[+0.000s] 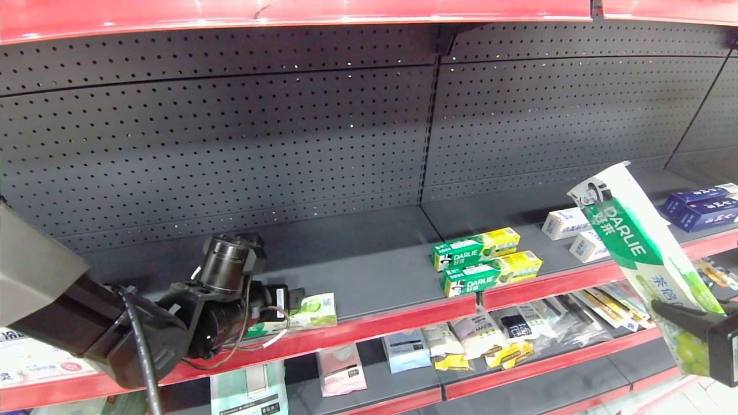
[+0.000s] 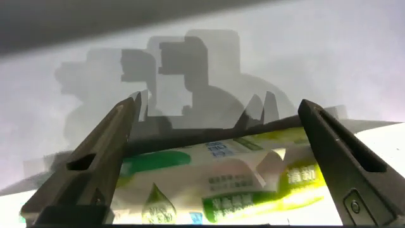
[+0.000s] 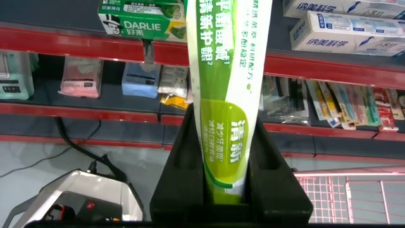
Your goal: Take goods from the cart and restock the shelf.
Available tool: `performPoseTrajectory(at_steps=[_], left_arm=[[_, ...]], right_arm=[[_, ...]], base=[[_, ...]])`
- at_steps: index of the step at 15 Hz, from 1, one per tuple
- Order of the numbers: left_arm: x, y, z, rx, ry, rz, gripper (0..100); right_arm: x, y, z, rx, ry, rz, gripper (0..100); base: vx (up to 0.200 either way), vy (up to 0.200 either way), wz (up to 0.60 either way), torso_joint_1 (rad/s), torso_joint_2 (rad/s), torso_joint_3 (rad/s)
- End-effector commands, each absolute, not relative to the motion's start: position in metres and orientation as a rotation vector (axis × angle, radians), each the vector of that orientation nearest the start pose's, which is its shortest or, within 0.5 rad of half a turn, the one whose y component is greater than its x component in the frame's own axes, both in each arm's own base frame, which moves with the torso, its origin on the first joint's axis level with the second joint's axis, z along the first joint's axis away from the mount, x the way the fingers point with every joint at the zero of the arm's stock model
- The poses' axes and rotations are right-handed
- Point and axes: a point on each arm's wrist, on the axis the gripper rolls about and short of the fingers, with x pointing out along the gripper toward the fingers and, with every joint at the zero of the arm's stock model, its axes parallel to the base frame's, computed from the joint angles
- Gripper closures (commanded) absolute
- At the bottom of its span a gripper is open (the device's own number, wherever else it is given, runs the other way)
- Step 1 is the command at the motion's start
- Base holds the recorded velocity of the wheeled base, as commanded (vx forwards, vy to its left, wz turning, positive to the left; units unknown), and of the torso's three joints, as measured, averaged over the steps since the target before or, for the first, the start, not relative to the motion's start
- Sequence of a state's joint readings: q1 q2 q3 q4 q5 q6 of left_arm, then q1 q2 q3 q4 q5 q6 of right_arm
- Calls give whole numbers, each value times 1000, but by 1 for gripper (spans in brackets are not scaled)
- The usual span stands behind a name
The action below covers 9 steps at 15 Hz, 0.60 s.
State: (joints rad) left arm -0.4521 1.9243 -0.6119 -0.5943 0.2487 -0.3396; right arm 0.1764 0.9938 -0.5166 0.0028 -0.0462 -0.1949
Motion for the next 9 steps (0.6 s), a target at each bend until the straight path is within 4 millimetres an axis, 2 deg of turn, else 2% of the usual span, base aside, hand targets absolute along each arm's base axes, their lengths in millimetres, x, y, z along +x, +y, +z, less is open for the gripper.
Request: performPoseTrajectory(at_steps=[1, 5, 9], left_arm=[[266, -122, 67, -85, 697, -73, 0], [263, -120, 65, -90, 704, -66, 0], [270, -124, 73, -108, 665, -75, 0]], right_arm=[[116, 20, 191, -246, 462, 174, 100], [115, 19, 191, -246, 462, 174, 100], [115, 19, 191, -246, 464, 174, 100]], base=[[0, 0, 0, 0, 0, 0], [0, 0, 0, 0, 0, 0], [0, 0, 0, 0, 0, 0]])
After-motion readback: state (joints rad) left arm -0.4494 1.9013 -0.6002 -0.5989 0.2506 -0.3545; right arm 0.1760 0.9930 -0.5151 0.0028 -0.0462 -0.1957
